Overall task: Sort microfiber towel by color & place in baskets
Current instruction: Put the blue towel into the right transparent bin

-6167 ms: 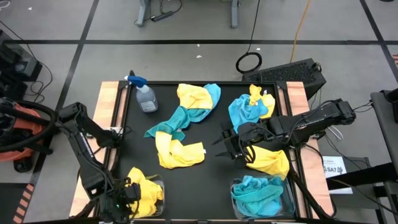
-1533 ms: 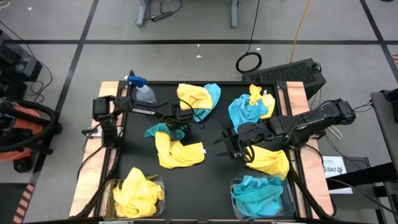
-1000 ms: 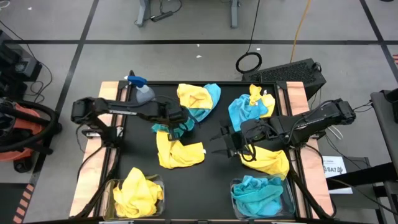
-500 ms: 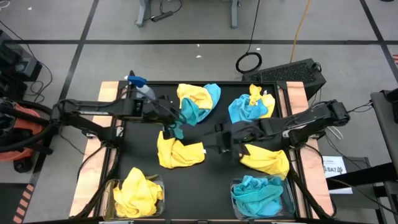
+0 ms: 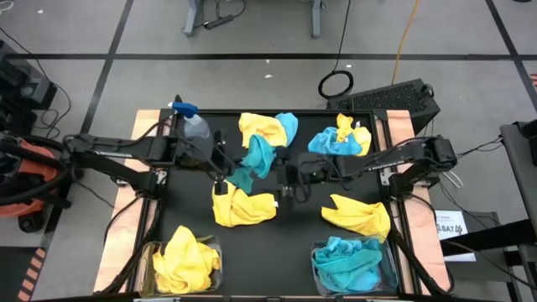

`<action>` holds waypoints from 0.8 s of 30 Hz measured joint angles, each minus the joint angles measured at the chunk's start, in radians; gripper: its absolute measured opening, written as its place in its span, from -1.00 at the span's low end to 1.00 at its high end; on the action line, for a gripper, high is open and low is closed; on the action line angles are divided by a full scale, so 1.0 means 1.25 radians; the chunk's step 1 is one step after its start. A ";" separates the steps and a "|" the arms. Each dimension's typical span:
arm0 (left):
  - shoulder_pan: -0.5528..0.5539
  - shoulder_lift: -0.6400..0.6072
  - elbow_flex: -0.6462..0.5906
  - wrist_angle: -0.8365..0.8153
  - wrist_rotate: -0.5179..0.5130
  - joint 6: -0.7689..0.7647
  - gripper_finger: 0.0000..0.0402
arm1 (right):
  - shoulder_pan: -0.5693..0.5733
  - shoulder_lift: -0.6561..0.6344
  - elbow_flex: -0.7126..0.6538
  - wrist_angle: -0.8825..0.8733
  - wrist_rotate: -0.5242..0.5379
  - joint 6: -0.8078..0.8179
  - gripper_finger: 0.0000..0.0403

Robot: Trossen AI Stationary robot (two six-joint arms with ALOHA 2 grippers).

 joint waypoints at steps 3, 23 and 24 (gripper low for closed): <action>-0.023 -0.017 0.000 0.036 0.000 0.016 -0.95 | -0.016 0.000 0.000 0.050 -0.001 0.009 0.45; -0.090 0.007 0.000 0.268 0.069 0.139 -0.95 | -0.035 0.059 0.000 0.339 -0.142 0.062 0.67; -0.090 0.014 0.000 0.267 0.069 0.139 -0.95 | -0.033 0.065 0.000 0.352 -0.146 0.062 0.65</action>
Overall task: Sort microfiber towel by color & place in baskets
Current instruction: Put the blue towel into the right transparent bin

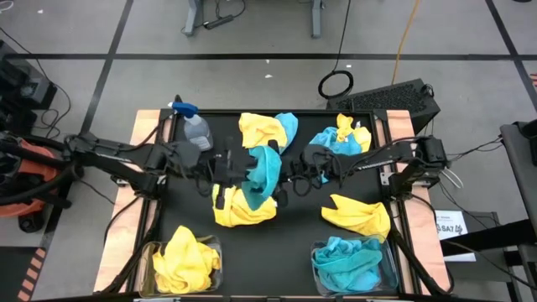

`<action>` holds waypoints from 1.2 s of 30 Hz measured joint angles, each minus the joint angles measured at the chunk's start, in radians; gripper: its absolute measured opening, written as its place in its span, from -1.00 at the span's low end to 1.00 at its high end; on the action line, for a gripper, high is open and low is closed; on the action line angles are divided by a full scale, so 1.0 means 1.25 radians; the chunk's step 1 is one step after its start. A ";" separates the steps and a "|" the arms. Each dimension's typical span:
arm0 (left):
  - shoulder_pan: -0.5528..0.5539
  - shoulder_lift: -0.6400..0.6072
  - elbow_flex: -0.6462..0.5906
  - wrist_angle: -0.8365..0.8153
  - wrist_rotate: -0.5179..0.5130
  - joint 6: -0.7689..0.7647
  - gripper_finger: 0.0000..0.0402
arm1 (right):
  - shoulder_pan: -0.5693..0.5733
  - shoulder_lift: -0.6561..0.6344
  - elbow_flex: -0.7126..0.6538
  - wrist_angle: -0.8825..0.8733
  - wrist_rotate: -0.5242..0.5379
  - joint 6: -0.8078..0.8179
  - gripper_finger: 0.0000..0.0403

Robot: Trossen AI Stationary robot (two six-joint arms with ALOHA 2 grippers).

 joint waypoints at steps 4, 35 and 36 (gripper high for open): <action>0.000 0.024 0.000 -0.012 0.000 -0.001 -0.93 | 0.009 0.006 0.000 0.028 -0.002 -0.002 0.48; -0.023 0.017 0.000 -0.291 -0.067 -0.187 -0.12 | 0.048 -0.214 0.000 -0.478 0.046 -0.059 -0.99; -0.023 0.019 0.000 -0.307 -0.070 -0.196 -0.07 | 0.055 -0.233 0.000 -0.520 0.047 -0.065 -0.99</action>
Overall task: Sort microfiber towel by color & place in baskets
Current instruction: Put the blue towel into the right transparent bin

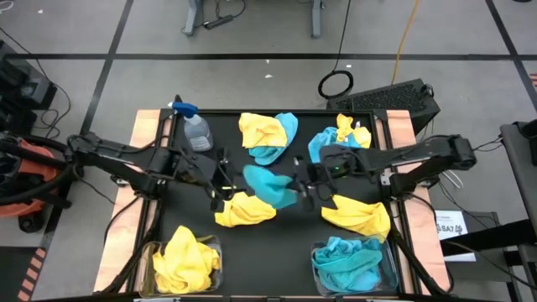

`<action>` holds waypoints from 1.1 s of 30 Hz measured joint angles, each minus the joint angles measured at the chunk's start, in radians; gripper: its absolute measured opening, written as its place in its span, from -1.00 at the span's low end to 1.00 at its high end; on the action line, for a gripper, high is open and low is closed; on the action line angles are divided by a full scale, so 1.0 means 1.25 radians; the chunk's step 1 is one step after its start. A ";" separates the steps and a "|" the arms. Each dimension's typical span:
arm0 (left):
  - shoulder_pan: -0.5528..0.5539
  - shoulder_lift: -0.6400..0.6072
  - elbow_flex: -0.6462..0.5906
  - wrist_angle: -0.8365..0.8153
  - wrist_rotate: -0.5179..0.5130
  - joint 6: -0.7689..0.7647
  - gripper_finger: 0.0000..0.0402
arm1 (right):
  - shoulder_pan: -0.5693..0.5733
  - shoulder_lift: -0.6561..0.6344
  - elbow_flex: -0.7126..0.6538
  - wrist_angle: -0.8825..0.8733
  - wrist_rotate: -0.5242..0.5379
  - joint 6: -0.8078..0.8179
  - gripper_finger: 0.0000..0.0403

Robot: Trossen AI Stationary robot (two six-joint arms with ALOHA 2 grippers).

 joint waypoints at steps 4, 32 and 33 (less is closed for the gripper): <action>-0.006 0.008 0.000 -0.028 -0.003 -0.035 0.06 | 0.039 -0.080 0.000 -0.163 -0.004 -0.011 -1.00; -0.019 0.164 0.000 0.048 -0.005 -0.007 0.11 | 0.528 -0.070 0.000 -0.498 -0.062 0.436 -0.98; -0.019 0.170 0.000 0.055 -0.005 -0.002 0.11 | 0.538 -0.056 0.000 -0.503 -0.061 0.445 -0.98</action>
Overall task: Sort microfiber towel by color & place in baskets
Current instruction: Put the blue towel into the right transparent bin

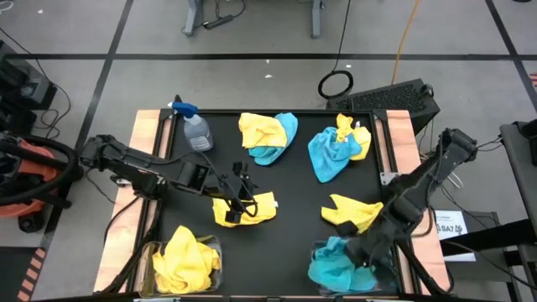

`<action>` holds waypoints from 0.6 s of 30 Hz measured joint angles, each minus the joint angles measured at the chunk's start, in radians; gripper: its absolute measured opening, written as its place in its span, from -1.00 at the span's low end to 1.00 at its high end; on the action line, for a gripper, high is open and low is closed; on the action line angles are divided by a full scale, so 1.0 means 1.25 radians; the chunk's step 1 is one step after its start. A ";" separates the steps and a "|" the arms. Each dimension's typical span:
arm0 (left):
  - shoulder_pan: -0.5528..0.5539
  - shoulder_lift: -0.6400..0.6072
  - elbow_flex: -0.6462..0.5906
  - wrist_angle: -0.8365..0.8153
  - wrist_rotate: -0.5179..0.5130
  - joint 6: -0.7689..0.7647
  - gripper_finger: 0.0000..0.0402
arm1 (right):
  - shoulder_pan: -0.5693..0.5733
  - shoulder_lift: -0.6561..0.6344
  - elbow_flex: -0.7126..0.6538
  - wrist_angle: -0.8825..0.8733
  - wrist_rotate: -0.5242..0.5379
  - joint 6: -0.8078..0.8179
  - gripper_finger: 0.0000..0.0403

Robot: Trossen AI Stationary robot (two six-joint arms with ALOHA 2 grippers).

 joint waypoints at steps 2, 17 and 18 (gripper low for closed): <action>0.001 0.011 0.000 0.019 0.000 0.010 0.11 | 0.012 0.026 0.000 -0.008 0.001 0.024 -0.98; 0.004 0.047 -0.001 0.098 0.003 0.051 0.11 | 0.074 0.214 -0.006 -0.162 0.046 0.125 -0.98; 0.004 0.045 -0.001 0.103 0.003 0.051 0.11 | 0.075 0.226 -0.010 -0.159 0.053 0.125 -0.98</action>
